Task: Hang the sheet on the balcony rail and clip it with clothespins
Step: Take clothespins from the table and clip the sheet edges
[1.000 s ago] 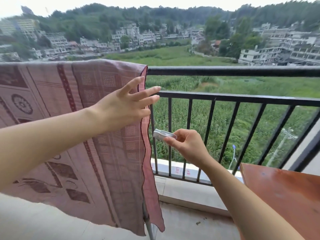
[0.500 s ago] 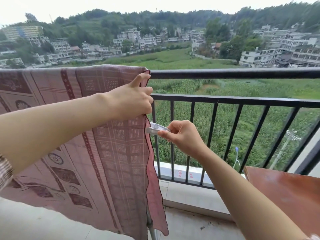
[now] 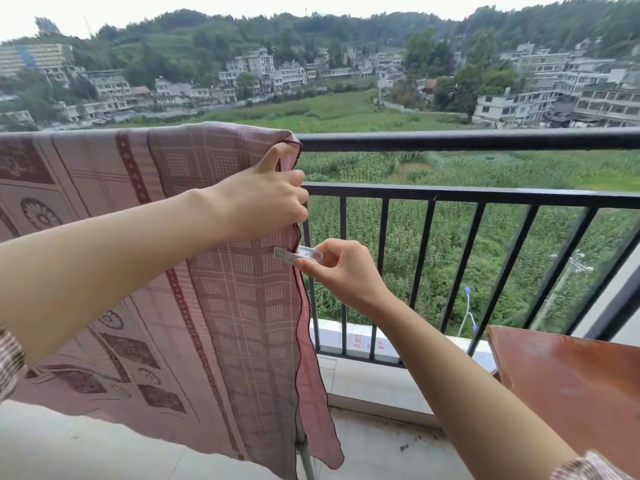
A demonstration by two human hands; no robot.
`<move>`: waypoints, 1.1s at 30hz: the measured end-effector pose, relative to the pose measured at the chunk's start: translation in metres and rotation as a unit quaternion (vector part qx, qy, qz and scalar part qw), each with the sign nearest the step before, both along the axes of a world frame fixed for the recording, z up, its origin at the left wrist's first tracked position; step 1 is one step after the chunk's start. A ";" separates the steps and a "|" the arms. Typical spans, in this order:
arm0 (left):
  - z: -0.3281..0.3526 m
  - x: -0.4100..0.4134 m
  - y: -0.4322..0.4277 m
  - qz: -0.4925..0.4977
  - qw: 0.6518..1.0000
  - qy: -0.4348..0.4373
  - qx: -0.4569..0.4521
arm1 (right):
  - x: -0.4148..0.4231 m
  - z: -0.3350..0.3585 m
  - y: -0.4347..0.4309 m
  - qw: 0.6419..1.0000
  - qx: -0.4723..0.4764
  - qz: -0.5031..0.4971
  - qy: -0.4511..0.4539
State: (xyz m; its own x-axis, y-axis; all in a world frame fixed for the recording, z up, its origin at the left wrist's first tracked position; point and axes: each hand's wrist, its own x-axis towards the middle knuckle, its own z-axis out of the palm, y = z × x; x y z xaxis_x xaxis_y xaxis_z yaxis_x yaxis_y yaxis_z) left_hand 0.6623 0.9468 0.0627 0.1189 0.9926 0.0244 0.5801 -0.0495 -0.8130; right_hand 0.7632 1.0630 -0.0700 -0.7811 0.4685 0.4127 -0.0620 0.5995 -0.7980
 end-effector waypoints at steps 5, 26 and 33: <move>-0.010 -0.006 -0.004 -0.082 0.994 -0.048 0.055 | 0.008 -0.006 -0.001 0.999 -0.021 0.001 -0.044; -0.321 0.230 0.143 0.036 0.789 -0.605 -0.102 | 0.309 -0.192 0.037 0.845 -0.205 -0.445 -0.216; -0.416 0.385 0.166 0.046 0.746 -0.620 -0.237 | 0.465 -0.262 0.042 0.749 -0.294 -0.513 -0.299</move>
State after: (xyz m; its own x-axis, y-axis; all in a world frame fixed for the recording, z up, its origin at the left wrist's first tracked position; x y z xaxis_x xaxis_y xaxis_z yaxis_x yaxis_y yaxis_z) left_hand 1.0472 1.1131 -0.3532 0.2266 0.9275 -0.2973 0.8905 -0.0737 0.4489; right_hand 1.2279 1.1045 -0.3320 0.1515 0.9121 -0.3810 0.6648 -0.3792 -0.6436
